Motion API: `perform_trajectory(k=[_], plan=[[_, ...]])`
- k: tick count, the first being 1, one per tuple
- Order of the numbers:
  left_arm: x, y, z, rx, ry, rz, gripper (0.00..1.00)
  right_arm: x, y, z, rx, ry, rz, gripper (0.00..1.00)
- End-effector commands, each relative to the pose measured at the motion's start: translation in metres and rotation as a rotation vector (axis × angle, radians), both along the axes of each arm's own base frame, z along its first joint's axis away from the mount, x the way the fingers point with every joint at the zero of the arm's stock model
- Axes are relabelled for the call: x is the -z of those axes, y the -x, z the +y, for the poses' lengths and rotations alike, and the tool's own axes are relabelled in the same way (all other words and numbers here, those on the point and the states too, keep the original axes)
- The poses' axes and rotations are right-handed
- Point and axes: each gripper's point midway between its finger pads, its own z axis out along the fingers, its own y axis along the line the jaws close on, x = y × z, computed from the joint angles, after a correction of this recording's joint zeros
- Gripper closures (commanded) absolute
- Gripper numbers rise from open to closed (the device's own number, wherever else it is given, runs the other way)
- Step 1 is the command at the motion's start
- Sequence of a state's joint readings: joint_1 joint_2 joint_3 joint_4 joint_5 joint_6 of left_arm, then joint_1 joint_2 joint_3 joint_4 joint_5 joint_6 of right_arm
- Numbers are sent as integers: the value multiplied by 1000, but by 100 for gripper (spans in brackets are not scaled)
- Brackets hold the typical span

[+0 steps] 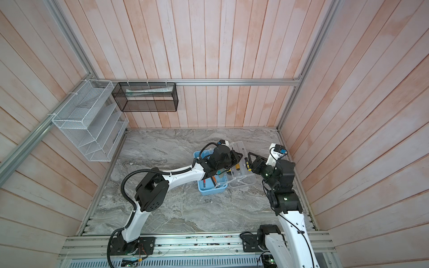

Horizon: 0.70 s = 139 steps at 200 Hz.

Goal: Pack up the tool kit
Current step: 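Lower the clear-handled flat screwdriver into the clear lid and open the left gripper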

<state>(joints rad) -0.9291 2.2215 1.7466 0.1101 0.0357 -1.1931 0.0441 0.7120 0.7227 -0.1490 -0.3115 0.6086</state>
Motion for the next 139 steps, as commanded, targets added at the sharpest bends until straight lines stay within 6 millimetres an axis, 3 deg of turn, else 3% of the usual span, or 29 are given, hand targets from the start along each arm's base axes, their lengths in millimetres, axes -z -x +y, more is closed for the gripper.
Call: perform_trajectory(k=[1, 71, 97, 139], plan=[[10, -2, 0, -7, -48, -4, 92, -13, -1, -4, 16, 12, -42, 46], [13, 2, -5, 16, -46, 3, 83, -10, -2, -3, 14, 10, -37, 45], [14, 5, -7, 27, -34, 10, 74, -9, -2, -3, 13, 10, -38, 45], [12, 3, -6, 30, -19, 22, 72, -8, -3, -1, 0, 2, -38, 45]])
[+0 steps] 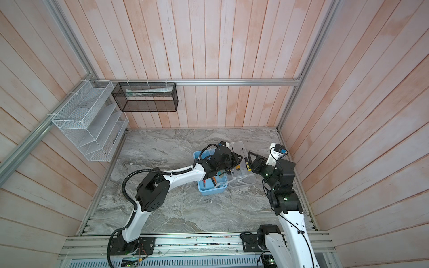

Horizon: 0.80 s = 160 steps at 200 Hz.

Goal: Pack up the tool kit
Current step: 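Lower the clear-handled flat screwdriver into the clear lid and open the left gripper, then move the left gripper back to the edge of the blue box base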

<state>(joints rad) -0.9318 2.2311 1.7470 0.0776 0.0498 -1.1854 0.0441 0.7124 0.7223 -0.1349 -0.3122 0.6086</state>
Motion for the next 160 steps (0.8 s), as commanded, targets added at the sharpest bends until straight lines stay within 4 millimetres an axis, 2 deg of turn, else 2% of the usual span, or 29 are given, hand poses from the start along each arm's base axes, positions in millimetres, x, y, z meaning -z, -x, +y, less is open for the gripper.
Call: perform_trajectory(k=[1, 25, 51, 64, 79, 92, 112, 123, 142, 151, 155, 160], plan=[[0, -2, -5, 10, 15, 2, 72, -5, -2, -1, 0, 3, -25, 45], [-7, -7, 3, 8, 40, -11, 72, -2, -4, 0, 1, -2, -25, 45], [-45, -15, 18, 31, 23, -123, 72, 2, -11, -2, 9, 1, -11, 45], [-60, -20, 36, 12, -39, -170, 72, 0, -13, -5, 28, 9, -10, 44], [-70, -27, 69, -37, -121, -200, 71, -3, -14, -9, 51, 24, -13, 43], [-66, -32, 106, -97, -212, -183, 67, -1, -13, -9, 50, 31, -9, 38], [-57, -40, 163, -168, -355, -145, 66, 9, -10, -7, 33, 37, 10, 36], [-51, -42, 187, -179, -417, -141, 66, 17, -10, -8, 39, 52, 34, 35], [-36, -47, 223, -198, -540, -117, 54, 32, -13, -11, 49, 69, 86, 35], [-29, -49, 232, -175, -595, -123, 42, 39, -16, -10, 45, 67, 111, 35], [-26, -49, 234, -160, -618, -127, 34, 42, -18, -9, 42, 65, 120, 35], [-21, -50, 238, -152, -651, -123, 32, 44, -19, -8, 37, 63, 128, 35]])
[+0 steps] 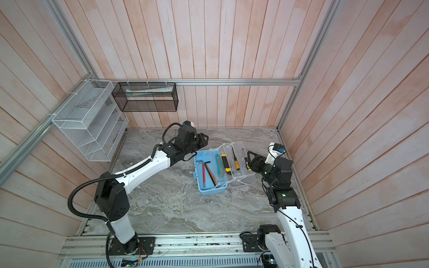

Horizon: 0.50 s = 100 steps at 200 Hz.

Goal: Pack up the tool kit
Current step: 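Move the left gripper back to the edge of the blue box base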

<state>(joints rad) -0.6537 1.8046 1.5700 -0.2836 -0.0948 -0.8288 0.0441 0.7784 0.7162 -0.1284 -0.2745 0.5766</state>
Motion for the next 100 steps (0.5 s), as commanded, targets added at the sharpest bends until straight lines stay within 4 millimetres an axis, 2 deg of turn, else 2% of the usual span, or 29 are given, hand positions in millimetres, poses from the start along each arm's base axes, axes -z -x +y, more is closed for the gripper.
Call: perform_trajectory(k=[1, 46, 86, 100], plan=[[66, 11, 29, 43, -297, 114, 31, 23, -5, -2, 7, 20, 76, 35], [104, 3, 37, 95, -409, 175, 30, 25, -17, 0, 1, -1, 100, 37], [139, -6, 49, 94, -463, 247, 33, 32, -24, 7, -16, -25, 123, 38], [148, -9, 50, 107, -463, 261, 38, 34, -26, 10, -23, -31, 125, 39]])
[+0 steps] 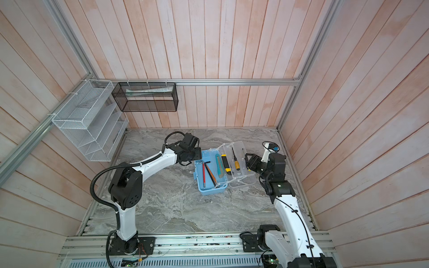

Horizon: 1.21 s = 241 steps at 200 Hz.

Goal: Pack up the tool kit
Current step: 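Move the left gripper back to the edge of the blue box base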

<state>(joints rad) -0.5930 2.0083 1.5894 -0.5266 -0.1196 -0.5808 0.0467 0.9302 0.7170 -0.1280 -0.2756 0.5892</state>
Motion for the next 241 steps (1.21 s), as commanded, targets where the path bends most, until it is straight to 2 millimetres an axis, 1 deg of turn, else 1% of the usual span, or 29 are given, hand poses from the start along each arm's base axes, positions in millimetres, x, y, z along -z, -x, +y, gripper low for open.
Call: perform_trajectory(k=[1, 14, 38, 49, 56, 64, 73, 99, 110, 118, 138, 155, 185, 197, 217, 241], plan=[[9, -7, 6, 21, -34, 17, 39, -11, -4, 8, -22, -28, -29, 39], [16, -9, 4, 27, -29, 23, 44, -9, -6, 10, -25, -30, -23, 40], [24, -17, 3, 23, -18, 32, 61, -4, -7, 15, -38, -26, -10, 41], [28, -21, 5, 12, -17, 41, 66, -2, -7, 16, -41, -27, -8, 41], [30, -23, 6, 8, -10, 47, 70, -2, -7, 17, -43, -30, -12, 41], [32, -26, 9, 1, -5, 50, 76, -1, -7, 18, -46, -35, -11, 42], [34, -29, 12, -5, 0, 53, 79, 0, -7, 19, -48, -39, -12, 42], [33, -39, 23, -28, -6, 40, 93, 4, -8, 17, -40, -34, -6, 42], [32, -43, 31, -43, -8, 43, 95, 6, -8, 16, -34, -28, -3, 42], [31, -45, 36, -52, -3, 43, 99, 9, -8, 14, -26, -20, 1, 42], [27, -47, 48, -82, 5, 39, 100, 14, -8, 11, -12, -3, 8, 42], [24, -46, 60, -117, 0, 27, 100, 26, -6, 7, 2, -6, 38, 41], [31, -41, 82, -172, 40, 33, 100, 48, 0, -4, 16, -32, 89, 41], [32, -40, 87, -182, 60, 33, 100, 56, 3, -8, 23, -38, 109, 41], [29, -38, 89, -184, 74, 17, 100, 73, 10, -10, 20, -36, 145, 43], [27, -38, 86, -175, 90, 17, 100, 95, 20, 3, -51, -80, 178, 48]])
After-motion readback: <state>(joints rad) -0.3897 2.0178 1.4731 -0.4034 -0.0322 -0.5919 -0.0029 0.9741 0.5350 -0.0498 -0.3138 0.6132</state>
